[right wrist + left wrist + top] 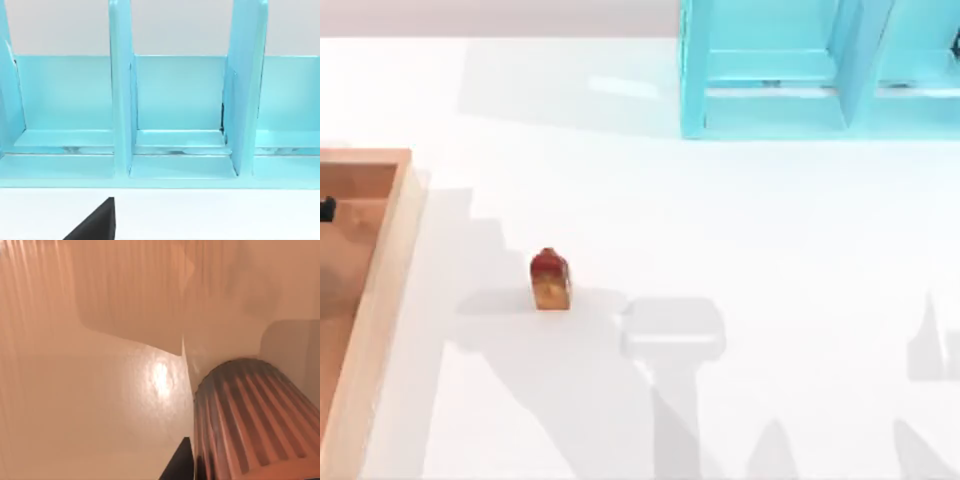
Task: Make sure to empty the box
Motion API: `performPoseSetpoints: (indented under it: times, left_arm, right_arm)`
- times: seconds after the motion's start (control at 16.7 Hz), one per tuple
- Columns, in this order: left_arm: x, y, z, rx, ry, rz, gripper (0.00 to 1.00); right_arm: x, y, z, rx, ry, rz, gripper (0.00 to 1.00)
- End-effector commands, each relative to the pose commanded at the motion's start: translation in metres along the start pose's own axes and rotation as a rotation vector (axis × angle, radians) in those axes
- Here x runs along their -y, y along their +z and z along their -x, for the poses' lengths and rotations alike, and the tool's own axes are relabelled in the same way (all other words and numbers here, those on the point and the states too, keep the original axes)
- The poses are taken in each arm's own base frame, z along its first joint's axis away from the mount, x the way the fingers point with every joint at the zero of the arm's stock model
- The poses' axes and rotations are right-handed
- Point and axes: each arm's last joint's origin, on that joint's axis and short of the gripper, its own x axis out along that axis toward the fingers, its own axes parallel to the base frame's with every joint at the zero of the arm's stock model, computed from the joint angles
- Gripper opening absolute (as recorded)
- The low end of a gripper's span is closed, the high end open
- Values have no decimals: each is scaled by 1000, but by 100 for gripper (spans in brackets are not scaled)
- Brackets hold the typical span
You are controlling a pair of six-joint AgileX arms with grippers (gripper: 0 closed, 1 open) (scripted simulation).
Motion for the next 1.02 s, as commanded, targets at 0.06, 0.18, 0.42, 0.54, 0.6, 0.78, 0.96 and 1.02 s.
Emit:
performPoseSetpoints:
  times: [0.06,0.18,0.42,0.54,0.6,0.78,0.96,1.02]
  left_arm:
    - [0,0,0,0,0,0,17]
    - [0,0,0,0,0,0,2]
    - [0,0,0,0,0,0,0]
    - [0,0,0,0,0,0,0]
    - [0,0,0,0,0,0,0]
    - [1,0,2,3,0,-3,0]
    - [-1,5,18,1,0,-3,0]
    - [-2,7,30,3,0,-3,0]
  right_arm:
    - [0,0,0,0,0,0,100]
    - [0,0,0,0,0,0,100]
    - [0,0,0,0,0,0,100]
    - [0,0,0,0,0,0,100]
    - [0,0,0,0,0,0,100]
    - [0,0,0,0,0,0,100]
    - [0,0,0,0,0,0,100]
    - [0,0,0,0,0,0,100]
